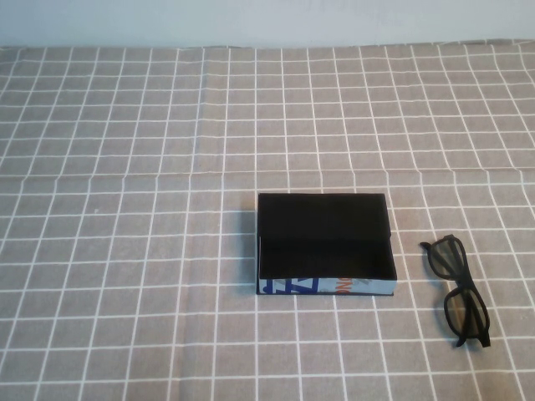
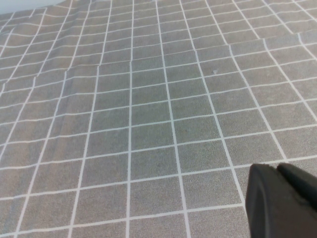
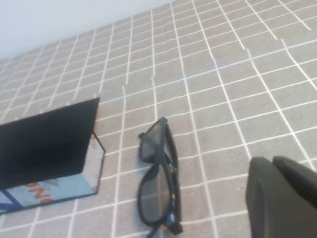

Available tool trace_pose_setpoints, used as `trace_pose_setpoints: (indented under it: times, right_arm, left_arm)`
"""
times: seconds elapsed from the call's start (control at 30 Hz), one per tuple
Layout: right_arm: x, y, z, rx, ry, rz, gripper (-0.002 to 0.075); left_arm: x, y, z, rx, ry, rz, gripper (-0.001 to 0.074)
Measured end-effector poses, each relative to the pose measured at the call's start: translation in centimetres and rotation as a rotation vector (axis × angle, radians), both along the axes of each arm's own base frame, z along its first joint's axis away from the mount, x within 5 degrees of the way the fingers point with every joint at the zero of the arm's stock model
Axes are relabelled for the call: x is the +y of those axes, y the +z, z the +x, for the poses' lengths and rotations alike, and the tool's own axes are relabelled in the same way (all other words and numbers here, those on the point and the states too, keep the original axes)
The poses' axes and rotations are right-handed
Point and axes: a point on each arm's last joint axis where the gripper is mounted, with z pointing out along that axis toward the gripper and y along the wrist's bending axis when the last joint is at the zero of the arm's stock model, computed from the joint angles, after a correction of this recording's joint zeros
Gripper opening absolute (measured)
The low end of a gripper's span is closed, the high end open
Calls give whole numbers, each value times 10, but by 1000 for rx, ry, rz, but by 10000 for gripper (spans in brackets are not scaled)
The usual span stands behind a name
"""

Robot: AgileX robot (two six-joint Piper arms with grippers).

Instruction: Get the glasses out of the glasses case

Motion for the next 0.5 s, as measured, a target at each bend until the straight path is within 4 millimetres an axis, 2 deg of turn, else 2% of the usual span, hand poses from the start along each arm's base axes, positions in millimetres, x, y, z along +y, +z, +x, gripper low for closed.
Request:
trace_pose_setpoints:
  times: [0.5]
  right_arm:
    - [1, -1, -1, 10, 21, -29, -17]
  left_arm:
    - [0, 0, 0, 0, 0, 0, -4]
